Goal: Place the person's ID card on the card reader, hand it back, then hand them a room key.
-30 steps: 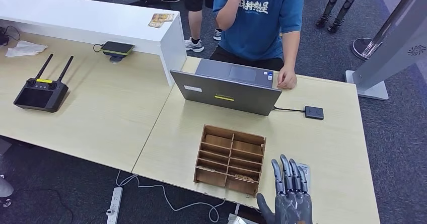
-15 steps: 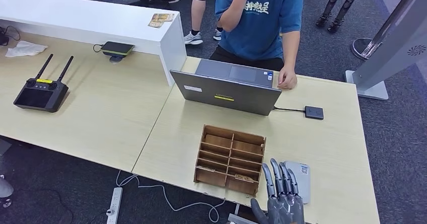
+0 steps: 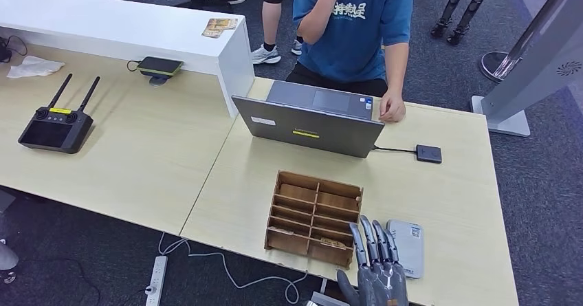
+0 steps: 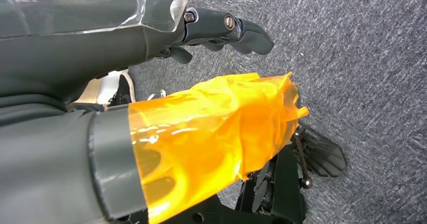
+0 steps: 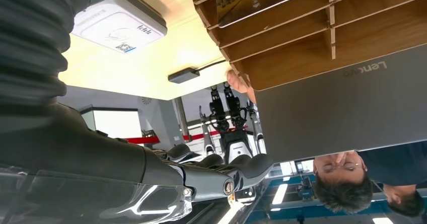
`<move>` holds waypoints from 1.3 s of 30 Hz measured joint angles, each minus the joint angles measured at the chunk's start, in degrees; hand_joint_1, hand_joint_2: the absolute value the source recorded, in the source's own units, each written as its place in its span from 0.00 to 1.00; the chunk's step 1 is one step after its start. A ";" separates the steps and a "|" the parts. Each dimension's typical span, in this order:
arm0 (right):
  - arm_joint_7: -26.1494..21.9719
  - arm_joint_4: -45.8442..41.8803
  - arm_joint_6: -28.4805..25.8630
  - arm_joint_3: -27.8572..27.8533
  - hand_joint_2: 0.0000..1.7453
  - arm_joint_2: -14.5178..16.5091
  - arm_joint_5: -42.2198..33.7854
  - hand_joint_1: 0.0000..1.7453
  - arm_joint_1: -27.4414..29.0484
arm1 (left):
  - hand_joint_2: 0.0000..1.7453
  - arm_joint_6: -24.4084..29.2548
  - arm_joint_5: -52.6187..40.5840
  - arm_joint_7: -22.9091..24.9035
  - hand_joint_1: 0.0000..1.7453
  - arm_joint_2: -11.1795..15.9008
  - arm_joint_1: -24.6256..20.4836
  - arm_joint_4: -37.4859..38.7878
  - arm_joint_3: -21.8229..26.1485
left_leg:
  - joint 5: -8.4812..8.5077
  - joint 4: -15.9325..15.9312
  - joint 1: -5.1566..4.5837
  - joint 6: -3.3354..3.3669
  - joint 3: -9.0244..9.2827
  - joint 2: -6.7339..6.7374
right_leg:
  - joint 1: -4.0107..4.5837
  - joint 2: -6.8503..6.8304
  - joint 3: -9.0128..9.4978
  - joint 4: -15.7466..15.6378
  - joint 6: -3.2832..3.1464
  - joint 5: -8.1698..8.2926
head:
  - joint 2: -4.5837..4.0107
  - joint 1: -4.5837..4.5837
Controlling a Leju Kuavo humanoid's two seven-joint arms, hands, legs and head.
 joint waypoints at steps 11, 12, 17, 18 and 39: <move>0.98 0.59 -0.01 1.39 1.00 -0.38 1.03 0.00 -1.34 | 0.00 0.02 -0.01 0.00 0.00 0.00 0.00 0.00 0.00 | 0.00 0.00 0.00 0.00 0.00 0.00 | 0.00 0.00 0.01 0.00 0.00 0.00 | 0.00 0.00; 1.16 0.66 -0.01 1.51 1.00 -0.40 1.27 0.00 -1.47 | 0.00 0.04 -0.01 0.00 0.00 0.00 0.00 0.00 0.00 | 0.00 0.00 0.00 0.00 0.00 0.00 | 0.00 0.00 0.01 0.00 0.00 0.00 | 0.00 0.00; 1.28 0.90 -0.01 1.98 1.00 -0.70 1.19 0.00 -1.75 | 0.00 0.09 0.00 0.00 0.00 0.00 0.01 0.00 0.00 | 0.00 0.00 0.00 0.00 0.00 0.00 | 0.00 0.00 0.00 0.00 0.00 0.00 | 0.00 0.00; 1.10 0.93 -0.01 2.03 1.00 -0.74 0.91 0.00 -1.76 | 0.00 0.08 0.00 0.00 0.00 0.00 0.01 0.00 0.00 | 0.00 0.00 0.00 0.00 0.00 0.00 | 0.00 0.00 0.00 0.00 0.00 0.00 | 0.00 0.00; 1.60 4.18 0.00 2.91 1.00 -0.78 0.40 0.00 -2.89 | 0.00 -0.12 -0.18 0.32 0.00 0.00 0.02 0.00 0.00 | 0.00 0.00 0.00 0.00 -0.01 -0.01 | 0.00 -0.01 0.01 0.00 0.00 0.00 | 0.00 0.00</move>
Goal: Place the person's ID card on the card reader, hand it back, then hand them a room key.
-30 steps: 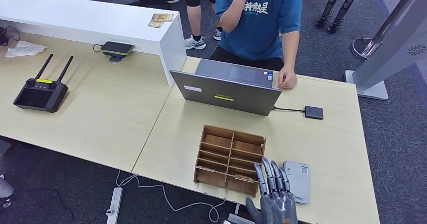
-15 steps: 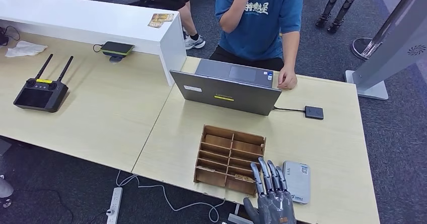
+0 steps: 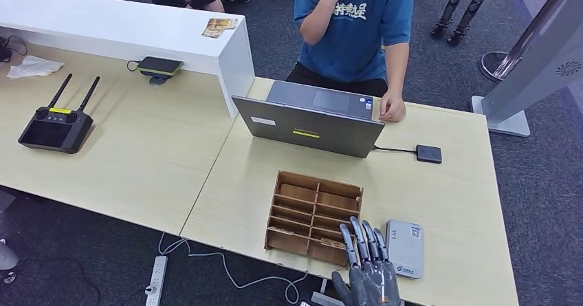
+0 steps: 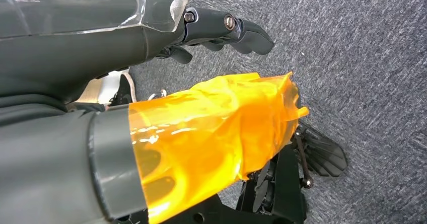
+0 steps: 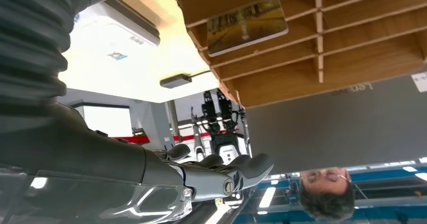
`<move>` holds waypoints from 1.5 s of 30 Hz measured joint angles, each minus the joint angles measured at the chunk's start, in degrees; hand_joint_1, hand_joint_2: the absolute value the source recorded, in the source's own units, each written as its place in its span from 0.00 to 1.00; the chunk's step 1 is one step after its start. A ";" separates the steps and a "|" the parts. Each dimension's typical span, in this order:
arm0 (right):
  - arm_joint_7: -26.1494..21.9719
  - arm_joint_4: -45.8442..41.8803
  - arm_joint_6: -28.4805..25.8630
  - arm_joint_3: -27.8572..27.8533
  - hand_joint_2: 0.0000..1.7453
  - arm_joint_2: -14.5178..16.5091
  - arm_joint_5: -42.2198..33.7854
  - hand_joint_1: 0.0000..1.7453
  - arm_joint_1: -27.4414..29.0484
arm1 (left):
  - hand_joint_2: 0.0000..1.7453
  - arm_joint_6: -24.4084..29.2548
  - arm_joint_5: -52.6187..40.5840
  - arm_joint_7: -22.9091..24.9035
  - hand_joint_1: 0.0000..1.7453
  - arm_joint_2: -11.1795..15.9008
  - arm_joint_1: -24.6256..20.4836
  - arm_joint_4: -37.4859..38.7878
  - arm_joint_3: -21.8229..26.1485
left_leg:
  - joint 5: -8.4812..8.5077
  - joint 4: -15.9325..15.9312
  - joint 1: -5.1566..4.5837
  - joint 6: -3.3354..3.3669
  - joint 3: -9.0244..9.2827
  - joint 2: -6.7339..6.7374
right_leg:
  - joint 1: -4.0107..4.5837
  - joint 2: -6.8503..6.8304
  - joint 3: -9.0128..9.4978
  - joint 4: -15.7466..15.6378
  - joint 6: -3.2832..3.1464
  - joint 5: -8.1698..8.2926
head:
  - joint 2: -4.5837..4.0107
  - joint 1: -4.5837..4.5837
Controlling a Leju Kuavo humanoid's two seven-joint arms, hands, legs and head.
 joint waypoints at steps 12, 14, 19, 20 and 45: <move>1.10 2.91 -0.02 0.83 1.00 0.03 -0.13 0.00 -0.87 | 0.00 -0.08 -0.14 0.19 0.00 0.00 0.00 0.00 0.00 | 0.00 0.00 0.00 0.00 0.00 0.00 | 0.00 0.00 0.00 0.00 0.00 0.00 | 0.00 0.00; 1.36 3.48 -0.02 1.08 1.00 0.10 -0.17 0.00 -1.19 | 0.00 -0.09 -0.22 0.23 0.00 0.00 0.00 0.00 0.00 | 0.00 0.00 0.00 0.00 0.00 0.00 | 0.00 0.00 0.00 0.00 0.00 0.00 | 0.00 0.00; 2.09 4.66 -0.02 1.32 1.00 0.40 0.24 0.00 -1.73 | 0.00 -0.16 -0.32 0.27 0.00 0.00 0.00 0.00 0.00 | 0.00 0.00 0.00 0.00 0.00 0.00 | 0.00 0.00 0.00 0.00 0.00 0.00 | 0.00 0.00; 2.22 4.82 -0.02 1.35 1.00 0.46 0.47 0.00 -1.80 | 0.00 -0.16 -0.34 0.28 0.00 0.00 0.00 0.00 0.00 | 0.00 0.00 0.00 0.00 0.00 0.00 | 0.00 0.00 0.00 0.00 0.00 0.00 | 0.00 0.00; 1.59 5.33 4.22 1.98 1.00 0.50 1.08 0.00 -4.78 | 0.00 -0.82 -0.54 0.34 0.00 0.02 0.01 -0.02 0.00 | 0.00 0.00 0.00 0.00 0.00 -0.01 | 0.00 -0.01 0.00 0.00 0.00 0.00 | 0.00 0.00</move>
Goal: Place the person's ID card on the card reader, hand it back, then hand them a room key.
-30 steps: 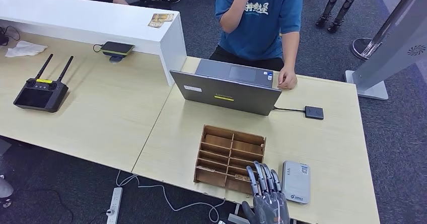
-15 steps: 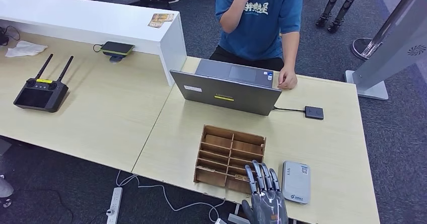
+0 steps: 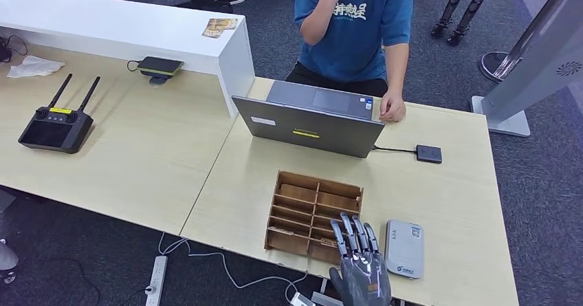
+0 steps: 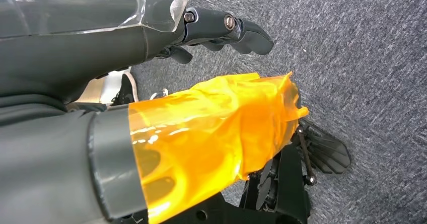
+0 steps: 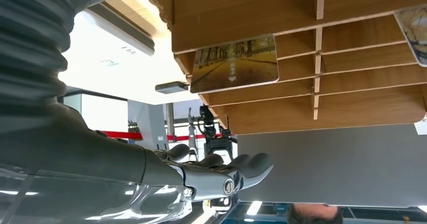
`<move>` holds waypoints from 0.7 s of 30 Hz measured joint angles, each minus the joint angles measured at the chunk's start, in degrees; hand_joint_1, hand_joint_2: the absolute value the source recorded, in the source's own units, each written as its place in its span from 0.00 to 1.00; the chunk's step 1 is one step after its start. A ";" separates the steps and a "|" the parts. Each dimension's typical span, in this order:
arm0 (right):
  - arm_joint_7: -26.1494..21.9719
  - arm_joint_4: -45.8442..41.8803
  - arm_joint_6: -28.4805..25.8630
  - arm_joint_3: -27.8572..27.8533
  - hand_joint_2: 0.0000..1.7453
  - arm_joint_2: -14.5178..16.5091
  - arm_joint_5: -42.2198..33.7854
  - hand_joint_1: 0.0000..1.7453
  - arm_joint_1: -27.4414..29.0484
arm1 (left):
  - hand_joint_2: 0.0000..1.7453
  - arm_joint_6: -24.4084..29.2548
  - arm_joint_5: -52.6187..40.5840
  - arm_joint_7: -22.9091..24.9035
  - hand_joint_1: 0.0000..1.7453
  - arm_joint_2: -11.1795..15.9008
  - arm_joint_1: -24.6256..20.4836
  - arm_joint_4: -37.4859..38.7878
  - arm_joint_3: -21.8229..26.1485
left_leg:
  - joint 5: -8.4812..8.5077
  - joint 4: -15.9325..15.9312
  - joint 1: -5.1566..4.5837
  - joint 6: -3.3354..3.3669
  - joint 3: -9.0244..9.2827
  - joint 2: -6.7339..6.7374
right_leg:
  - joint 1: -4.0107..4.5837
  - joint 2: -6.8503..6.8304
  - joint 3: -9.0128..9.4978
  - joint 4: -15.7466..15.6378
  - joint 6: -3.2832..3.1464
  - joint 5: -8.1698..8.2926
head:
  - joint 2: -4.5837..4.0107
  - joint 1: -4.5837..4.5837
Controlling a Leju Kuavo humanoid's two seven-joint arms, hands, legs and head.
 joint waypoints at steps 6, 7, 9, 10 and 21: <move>-1.10 0.03 0.82 0.00 1.00 0.32 -0.21 0.00 -0.55 | 0.00 -0.25 -0.26 0.00 0.00 0.00 0.00 0.00 0.00 | 0.00 0.00 0.00 0.00 0.00 0.00 | 0.00 0.00 0.00 0.00 0.00 0.00 | 0.00 -0.01; -1.25 0.07 1.02 0.01 1.00 0.40 -0.22 0.00 -0.68 | 0.00 -0.26 -0.32 0.00 0.00 0.00 0.00 0.00 0.00 | 0.00 0.00 0.00 0.00 0.00 0.00 | 0.00 0.00 0.00 0.00 0.00 0.00 | 0.00 -0.01; -1.50 0.17 1.38 0.00 1.00 0.55 -0.26 0.00 -0.97 | 0.00 -0.28 -0.40 0.00 0.00 0.00 0.00 0.00 0.00 | 0.00 0.00 0.00 0.00 0.00 0.00 | 0.00 0.00 0.00 0.00 0.00 0.00 | 0.00 0.00; -1.55 0.26 1.51 -0.01 1.00 0.60 -0.31 0.00 -1.12 | 0.00 -0.28 -0.43 0.00 0.00 0.00 0.00 0.00 0.00 | 0.00 0.00 0.00 0.00 0.00 0.00 | 0.00 0.00 0.00 0.00 0.00 0.00 | 0.00 0.00; -1.77 0.52 2.23 -0.01 1.00 0.99 -0.47 0.00 -2.21 | 0.00 -0.28 -0.50 0.10 0.00 0.00 0.00 -0.02 0.00 | 0.00 0.00 0.00 0.00 0.00 0.00 | 0.00 0.00 0.00 0.00 0.00 0.00 | 0.00 0.00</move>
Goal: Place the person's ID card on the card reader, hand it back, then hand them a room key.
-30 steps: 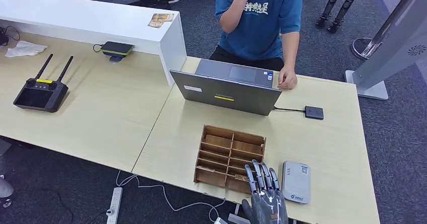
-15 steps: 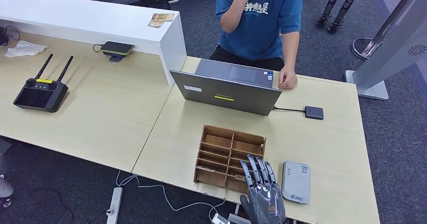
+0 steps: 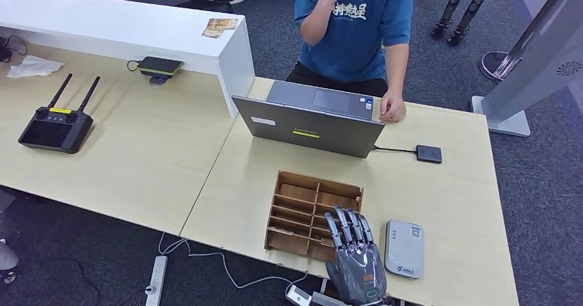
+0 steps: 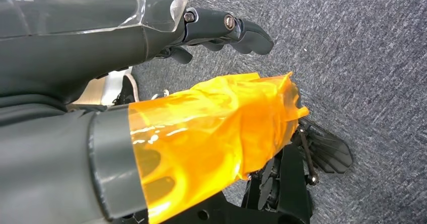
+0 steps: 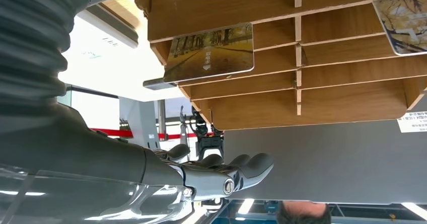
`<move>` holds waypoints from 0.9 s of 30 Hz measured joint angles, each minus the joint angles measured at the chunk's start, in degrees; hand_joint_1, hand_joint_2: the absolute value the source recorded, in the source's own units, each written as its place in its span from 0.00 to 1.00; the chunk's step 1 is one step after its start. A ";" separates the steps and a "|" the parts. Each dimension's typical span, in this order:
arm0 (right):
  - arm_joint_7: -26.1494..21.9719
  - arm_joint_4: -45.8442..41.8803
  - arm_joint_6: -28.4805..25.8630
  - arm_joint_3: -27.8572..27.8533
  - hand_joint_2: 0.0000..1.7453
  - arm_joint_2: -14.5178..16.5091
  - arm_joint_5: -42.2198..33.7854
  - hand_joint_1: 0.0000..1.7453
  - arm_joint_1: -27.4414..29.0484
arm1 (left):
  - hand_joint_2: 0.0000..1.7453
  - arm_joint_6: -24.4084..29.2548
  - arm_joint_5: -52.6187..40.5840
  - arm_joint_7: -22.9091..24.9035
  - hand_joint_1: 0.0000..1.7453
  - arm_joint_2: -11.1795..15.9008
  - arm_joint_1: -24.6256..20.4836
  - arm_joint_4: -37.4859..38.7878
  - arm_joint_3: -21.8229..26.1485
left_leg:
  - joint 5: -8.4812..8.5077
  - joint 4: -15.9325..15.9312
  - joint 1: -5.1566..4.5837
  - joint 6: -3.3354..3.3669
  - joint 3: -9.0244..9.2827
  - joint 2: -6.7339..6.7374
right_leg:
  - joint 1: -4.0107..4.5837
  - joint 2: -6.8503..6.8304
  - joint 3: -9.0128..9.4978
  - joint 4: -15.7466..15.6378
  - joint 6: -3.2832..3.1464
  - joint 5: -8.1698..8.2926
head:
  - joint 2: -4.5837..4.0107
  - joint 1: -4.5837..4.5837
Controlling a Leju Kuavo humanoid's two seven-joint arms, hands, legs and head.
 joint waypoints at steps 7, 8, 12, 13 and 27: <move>1.28 0.09 1.48 0.01 1.00 0.04 1.05 0.00 -0.10 | 0.00 0.00 0.00 0.20 0.00 -0.02 0.00 -0.02 0.00 | 0.00 0.00 0.00 0.00 0.00 0.00 | 0.00 0.00 0.00 0.00 0.00 0.00 | 0.00 0.00; 1.72 0.16 1.75 0.00 1.00 0.04 1.34 0.00 -0.14 | 0.00 0.00 0.00 0.28 0.00 -0.02 0.00 -0.02 0.00 | 0.00 0.00 0.00 0.00 0.00 0.00 | 0.00 0.00 0.00 0.00 0.00 0.00 | 0.00 0.00; 2.57 0.64 2.64 -0.10 1.00 0.04 1.36 0.00 -0.76 | 0.00 -0.01 0.00 0.42 0.00 -0.02 0.00 -0.03 0.00 | 0.00 0.00 0.00 0.00 0.01 0.01 | 0.00 0.00 0.00 0.00 0.00 0.00 | 0.00 0.00; 2.60 0.79 2.78 -0.17 1.00 0.03 1.22 0.00 -1.01 | 0.00 -0.01 0.00 0.42 0.00 -0.02 0.00 -0.03 0.00 | 0.00 0.00 0.00 0.00 0.01 0.01 | 0.00 0.00 0.00 0.00 0.00 0.00 | 0.00 0.00; 2.56 1.56 3.58 -0.48 1.00 0.02 0.44 0.00 -2.02 | 0.00 0.00 0.06 0.42 0.00 -0.02 0.00 -0.03 0.00 | 0.00 0.00 0.00 0.00 0.00 0.00 | 0.00 0.00 0.00 0.00 0.00 0.00 | 0.00 0.00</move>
